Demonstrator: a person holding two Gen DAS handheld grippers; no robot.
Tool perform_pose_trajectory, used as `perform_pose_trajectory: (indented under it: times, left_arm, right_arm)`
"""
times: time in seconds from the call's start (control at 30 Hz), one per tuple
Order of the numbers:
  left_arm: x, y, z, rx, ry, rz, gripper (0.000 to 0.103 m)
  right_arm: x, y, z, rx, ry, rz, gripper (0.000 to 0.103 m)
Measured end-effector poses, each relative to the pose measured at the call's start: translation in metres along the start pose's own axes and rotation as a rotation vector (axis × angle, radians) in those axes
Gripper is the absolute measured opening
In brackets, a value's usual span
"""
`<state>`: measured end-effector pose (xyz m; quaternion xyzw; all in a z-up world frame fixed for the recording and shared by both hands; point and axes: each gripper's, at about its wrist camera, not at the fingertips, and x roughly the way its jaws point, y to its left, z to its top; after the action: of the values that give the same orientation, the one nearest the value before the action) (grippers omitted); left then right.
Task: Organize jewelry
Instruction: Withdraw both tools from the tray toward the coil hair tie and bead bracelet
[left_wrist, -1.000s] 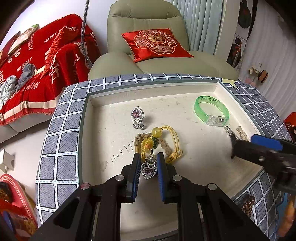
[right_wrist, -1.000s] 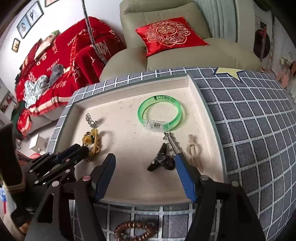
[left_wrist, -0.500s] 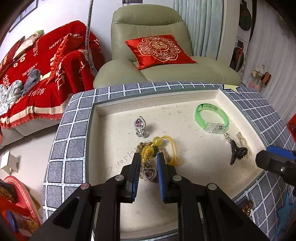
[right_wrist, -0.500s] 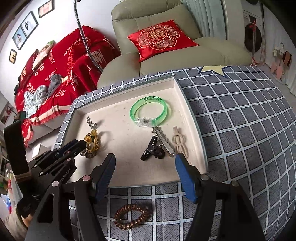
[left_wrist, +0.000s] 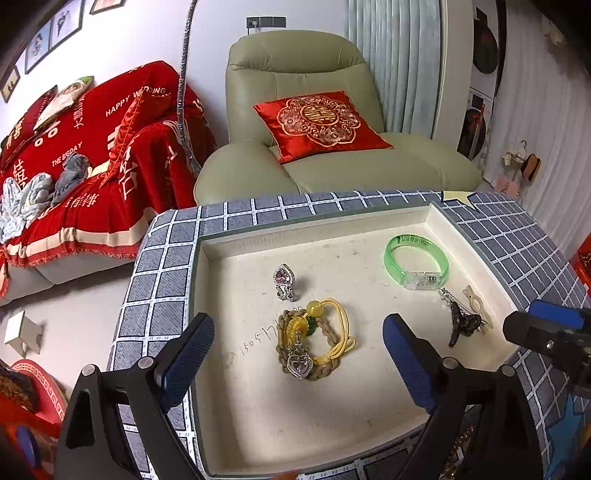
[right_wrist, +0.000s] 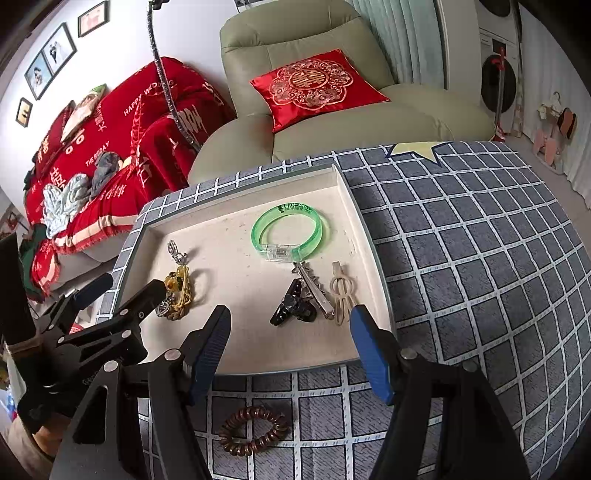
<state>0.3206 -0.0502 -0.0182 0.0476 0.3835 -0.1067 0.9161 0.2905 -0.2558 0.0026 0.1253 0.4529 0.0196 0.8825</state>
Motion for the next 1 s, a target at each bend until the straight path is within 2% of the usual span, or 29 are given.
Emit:
perform_pose_trajectory:
  times: [0.1,0.2,0.27,0.33,0.47,0.7,1.0]
  left_arm:
    - [-0.002,0.0,0.0,0.008,-0.009,0.014,0.103]
    - [-0.004,0.0,0.0,0.007,-0.008,0.003,0.103]
    - [-0.006,0.0,0.0,0.007,-0.01,0.002,0.103]
    - [-0.008,0.0,0.0,0.013,-0.012,0.005,0.103]
    - [-0.013,-0.001,-0.001,0.019,-0.014,0.012,0.103]
    - [-0.022,0.0,-0.002,0.022,-0.017,0.015,0.103]
    - [-0.041,0.001,-0.013,0.025,-0.018,0.003,0.103]
  right_arm:
    - [-0.001,0.001,0.0,-0.004,0.0,0.001,0.071]
    - [-0.003,0.006,0.0,-0.022,-0.017,-0.008,0.086]
    - [-0.007,0.01,-0.002,-0.038,-0.041,-0.014,0.086]
    - [-0.01,0.014,-0.002,-0.052,-0.063,-0.025,0.103]
    - [-0.018,0.019,-0.001,-0.068,-0.103,-0.016,0.103]
    - [-0.026,0.023,-0.001,-0.096,-0.092,-0.062,0.103]
    - [-0.036,0.021,-0.009,-0.078,-0.063,-0.043,0.103]
